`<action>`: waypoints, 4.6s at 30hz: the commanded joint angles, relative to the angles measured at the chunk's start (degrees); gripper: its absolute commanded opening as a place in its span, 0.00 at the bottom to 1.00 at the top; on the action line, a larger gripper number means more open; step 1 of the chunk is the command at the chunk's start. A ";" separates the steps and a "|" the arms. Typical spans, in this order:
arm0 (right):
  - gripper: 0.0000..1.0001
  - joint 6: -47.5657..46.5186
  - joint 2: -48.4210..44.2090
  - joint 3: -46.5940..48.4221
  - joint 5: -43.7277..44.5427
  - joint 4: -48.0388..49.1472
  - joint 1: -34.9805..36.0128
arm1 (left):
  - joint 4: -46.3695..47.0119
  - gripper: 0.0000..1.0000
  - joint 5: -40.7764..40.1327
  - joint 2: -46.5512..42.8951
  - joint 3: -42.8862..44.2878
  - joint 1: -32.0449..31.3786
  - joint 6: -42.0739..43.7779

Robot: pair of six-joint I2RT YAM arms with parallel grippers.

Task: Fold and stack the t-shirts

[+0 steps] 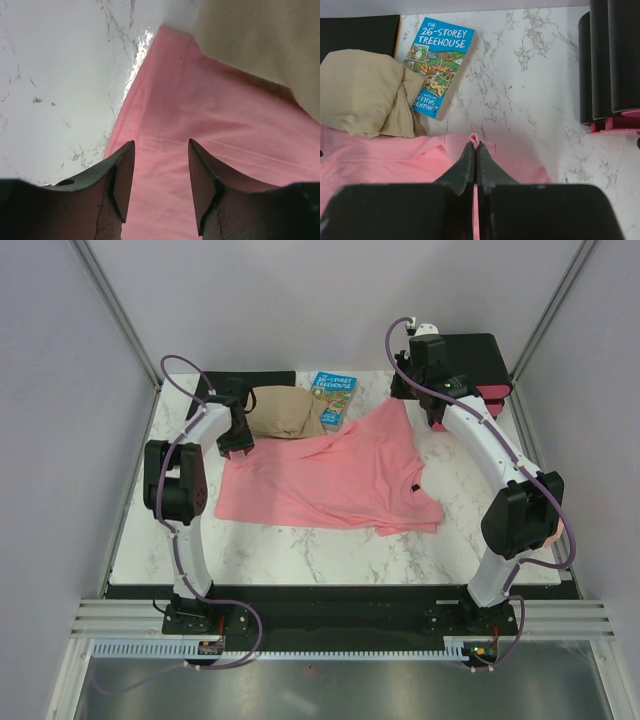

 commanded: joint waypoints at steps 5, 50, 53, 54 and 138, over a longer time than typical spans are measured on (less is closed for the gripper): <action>0.00 -0.60 -0.22 2.58 0.22 1.23 0.11 | 1.97 0.54 0.78 1.47 -0.61 0.52 1.61; 0.00 -0.78 -1.19 0.65 0.57 0.00 -0.51 | -0.40 0.10 1.48 -1.51 3.87 1.22 5.57; 0.00 -0.87 -1.45 0.56 0.40 -0.09 -0.59 | -0.67 0.02 2.27 -1.07 3.96 1.22 5.22; 0.00 -0.87 -1.54 0.47 0.57 0.00 -0.42 | -0.76 0.02 2.54 -1.07 3.96 1.22 5.04; 0.00 0.10 -58.66 11.26 1.28 -28.91 -2.70 | -30.88 0.02 5.71 -87.91 1.40 -0.36 -8.85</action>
